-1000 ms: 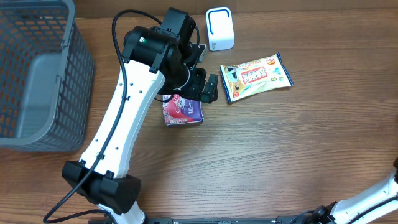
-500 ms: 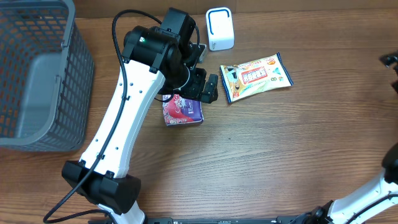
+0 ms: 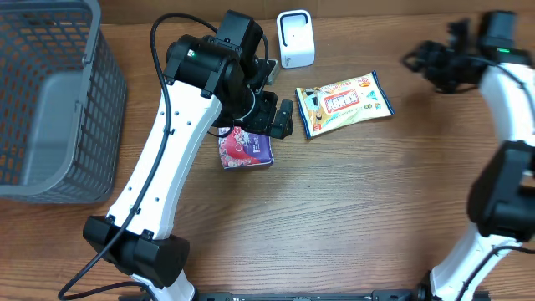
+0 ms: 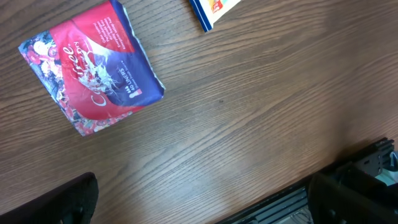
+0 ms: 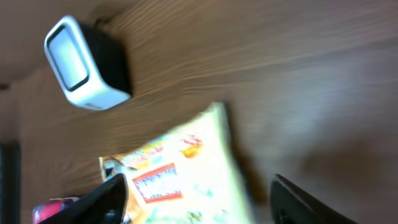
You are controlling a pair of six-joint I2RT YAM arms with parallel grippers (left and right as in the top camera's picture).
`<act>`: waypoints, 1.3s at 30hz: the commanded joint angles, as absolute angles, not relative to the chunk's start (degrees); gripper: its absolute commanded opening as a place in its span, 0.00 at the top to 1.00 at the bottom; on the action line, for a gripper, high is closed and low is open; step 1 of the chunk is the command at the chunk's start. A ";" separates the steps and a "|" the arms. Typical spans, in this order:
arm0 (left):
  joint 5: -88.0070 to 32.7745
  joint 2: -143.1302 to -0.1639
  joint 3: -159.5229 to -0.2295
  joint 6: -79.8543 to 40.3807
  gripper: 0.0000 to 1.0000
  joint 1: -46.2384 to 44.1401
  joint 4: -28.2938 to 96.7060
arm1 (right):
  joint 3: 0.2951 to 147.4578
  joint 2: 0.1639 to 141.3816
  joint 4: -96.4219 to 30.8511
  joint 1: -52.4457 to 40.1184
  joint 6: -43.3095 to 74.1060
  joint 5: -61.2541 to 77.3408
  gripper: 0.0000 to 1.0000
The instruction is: Scan the item barcode
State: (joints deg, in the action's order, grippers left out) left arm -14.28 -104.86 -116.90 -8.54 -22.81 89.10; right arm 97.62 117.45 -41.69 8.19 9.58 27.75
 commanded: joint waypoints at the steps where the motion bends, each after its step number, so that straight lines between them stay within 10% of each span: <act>1: -13.93 -104.99 -116.81 -7.27 0.00 -22.85 89.08 | 98.63 120.99 -39.48 2.55 9.02 19.79 0.35; 16: -13.93 -104.99 -116.81 -7.27 0.00 -22.85 89.08 | 98.65 128.01 -50.15 -6.48 13.21 3.27 0.87; 30: -13.96 -104.99 -116.81 -7.27 0.00 -22.85 89.08 | 98.65 123.22 -77.32 -8.71 13.21 16.71 0.92; 39: -13.96 -104.99 -116.81 -7.27 0.00 -22.85 89.06 | 98.76 114.78 -58.72 -8.93 13.43 16.64 0.81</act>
